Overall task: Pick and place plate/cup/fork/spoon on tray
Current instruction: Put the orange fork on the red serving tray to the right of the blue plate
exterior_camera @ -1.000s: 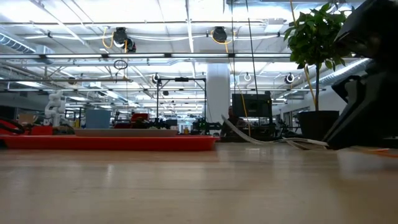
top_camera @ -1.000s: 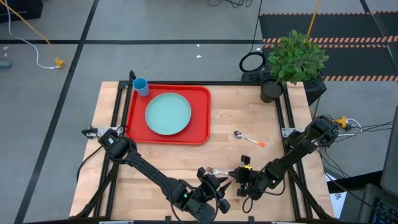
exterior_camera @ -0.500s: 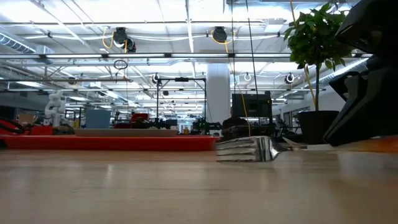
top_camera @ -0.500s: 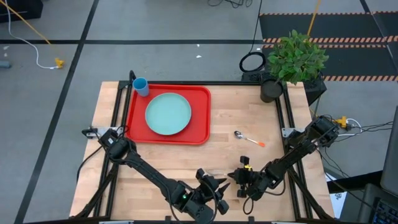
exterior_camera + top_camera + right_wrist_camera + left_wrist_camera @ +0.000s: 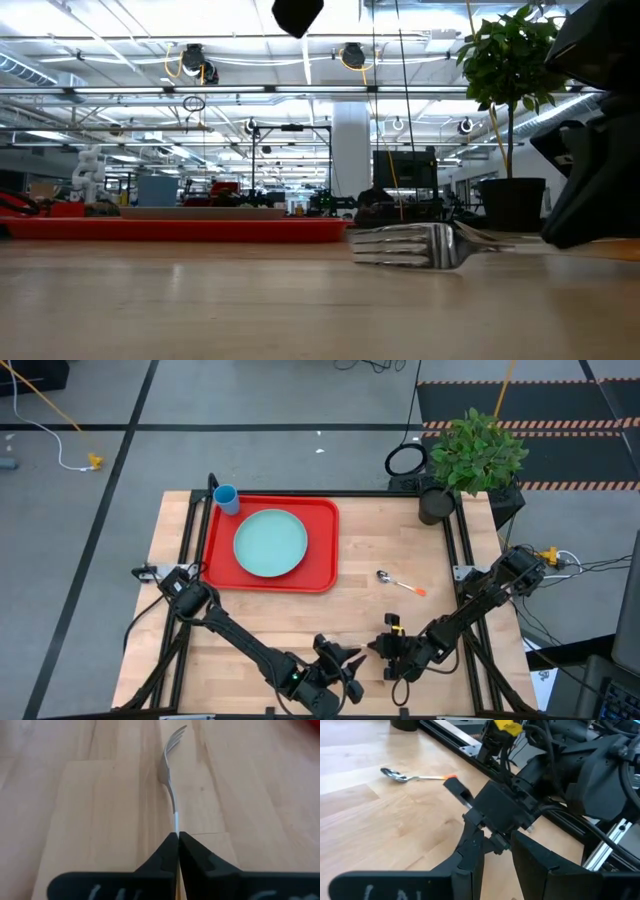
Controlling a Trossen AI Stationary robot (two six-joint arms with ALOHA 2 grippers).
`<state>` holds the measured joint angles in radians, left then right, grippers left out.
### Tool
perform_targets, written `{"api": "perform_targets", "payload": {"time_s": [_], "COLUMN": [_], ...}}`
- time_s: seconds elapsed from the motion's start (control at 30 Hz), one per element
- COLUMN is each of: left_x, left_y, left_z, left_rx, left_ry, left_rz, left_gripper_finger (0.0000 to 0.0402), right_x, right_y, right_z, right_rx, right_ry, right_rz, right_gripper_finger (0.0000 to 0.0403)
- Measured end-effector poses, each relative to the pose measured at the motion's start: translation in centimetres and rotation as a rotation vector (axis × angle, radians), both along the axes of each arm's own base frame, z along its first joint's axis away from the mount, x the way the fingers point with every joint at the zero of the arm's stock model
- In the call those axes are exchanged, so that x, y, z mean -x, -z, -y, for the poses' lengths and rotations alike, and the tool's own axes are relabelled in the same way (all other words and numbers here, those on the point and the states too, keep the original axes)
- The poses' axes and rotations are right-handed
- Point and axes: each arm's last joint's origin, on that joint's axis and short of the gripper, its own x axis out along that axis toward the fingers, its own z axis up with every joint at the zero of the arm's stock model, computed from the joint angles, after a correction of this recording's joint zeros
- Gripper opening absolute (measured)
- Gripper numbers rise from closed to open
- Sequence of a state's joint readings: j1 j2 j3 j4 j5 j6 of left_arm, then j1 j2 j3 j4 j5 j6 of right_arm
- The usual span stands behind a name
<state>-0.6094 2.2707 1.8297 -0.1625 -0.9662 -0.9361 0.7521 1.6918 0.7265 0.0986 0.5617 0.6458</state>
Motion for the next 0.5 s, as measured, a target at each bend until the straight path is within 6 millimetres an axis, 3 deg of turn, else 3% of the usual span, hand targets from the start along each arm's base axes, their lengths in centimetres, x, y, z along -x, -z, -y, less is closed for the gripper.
{"api": "perform_targets", "payload": {"time_s": [0.37,0.5], "left_x": [-0.23,-0.23], "left_y": [-0.44,-0.45], "left_z": [0.16,0.16], "left_rx": [-0.020,-0.019], "left_ry": [0.019,0.019], "left_rz": [0.024,0.026], "left_gripper_finger": [0.0097,0.0097], "right_x": [0.11,0.19], "right_y": [0.06,0.16], "right_z": [-0.13,-0.04], "right_rx": [-0.010,0.009], "right_ry": [-0.037,-0.049], "right_rz": [-0.027,-0.035], "right_gripper_finger": [0.0085,0.0097]}}
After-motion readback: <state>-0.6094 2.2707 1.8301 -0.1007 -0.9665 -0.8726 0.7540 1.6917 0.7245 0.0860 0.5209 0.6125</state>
